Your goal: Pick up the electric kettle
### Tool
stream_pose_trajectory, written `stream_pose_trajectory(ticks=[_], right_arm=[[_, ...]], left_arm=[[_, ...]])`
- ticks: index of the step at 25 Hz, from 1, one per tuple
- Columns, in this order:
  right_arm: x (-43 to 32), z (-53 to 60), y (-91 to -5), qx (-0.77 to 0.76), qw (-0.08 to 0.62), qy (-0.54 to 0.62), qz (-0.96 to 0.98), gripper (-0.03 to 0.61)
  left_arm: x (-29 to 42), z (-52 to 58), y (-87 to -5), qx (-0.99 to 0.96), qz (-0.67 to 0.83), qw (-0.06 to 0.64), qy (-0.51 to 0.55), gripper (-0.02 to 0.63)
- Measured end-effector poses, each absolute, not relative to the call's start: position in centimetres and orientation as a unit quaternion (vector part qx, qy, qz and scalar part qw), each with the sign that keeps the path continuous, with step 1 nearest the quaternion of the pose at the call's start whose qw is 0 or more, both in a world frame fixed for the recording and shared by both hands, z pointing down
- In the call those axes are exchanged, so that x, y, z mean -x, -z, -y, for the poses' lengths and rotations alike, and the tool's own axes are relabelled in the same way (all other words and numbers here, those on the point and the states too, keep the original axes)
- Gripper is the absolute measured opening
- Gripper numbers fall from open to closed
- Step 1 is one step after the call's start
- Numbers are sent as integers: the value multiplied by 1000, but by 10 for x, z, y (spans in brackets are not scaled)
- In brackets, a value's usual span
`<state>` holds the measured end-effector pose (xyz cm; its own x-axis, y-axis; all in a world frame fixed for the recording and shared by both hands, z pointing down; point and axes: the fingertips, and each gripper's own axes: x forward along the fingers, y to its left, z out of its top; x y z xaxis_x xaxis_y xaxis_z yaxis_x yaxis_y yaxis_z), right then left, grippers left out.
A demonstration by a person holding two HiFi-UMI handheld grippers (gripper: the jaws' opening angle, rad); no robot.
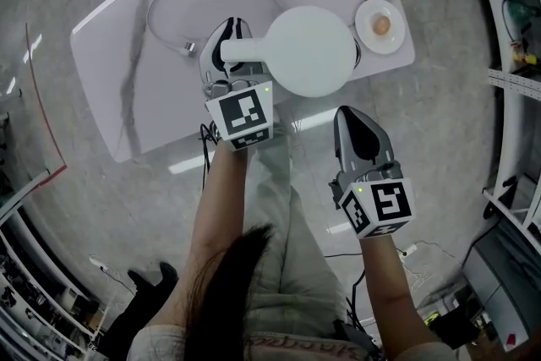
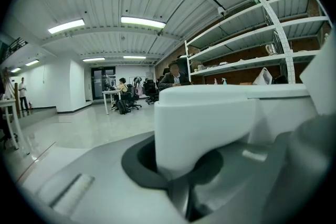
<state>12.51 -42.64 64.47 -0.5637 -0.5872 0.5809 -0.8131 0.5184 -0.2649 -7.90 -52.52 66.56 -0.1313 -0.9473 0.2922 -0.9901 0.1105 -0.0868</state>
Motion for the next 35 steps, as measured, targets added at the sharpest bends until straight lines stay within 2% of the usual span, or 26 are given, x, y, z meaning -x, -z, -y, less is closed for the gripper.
stream_pose_trajectory(ticks=[11, 25, 35], right_arm=[[-123, 419, -613, -410, 198, -257, 852, 21], [-117, 415, -516, -421, 161, -240, 860, 21], [-116, 424, -433, -414, 152, -183, 879, 21]], left_arm=[[88, 521, -616, -645, 750, 81, -122, 31], [77, 507, -504, -662, 736, 75, -119, 31], [71, 499, -421, -663, 737, 81, -102, 31]])
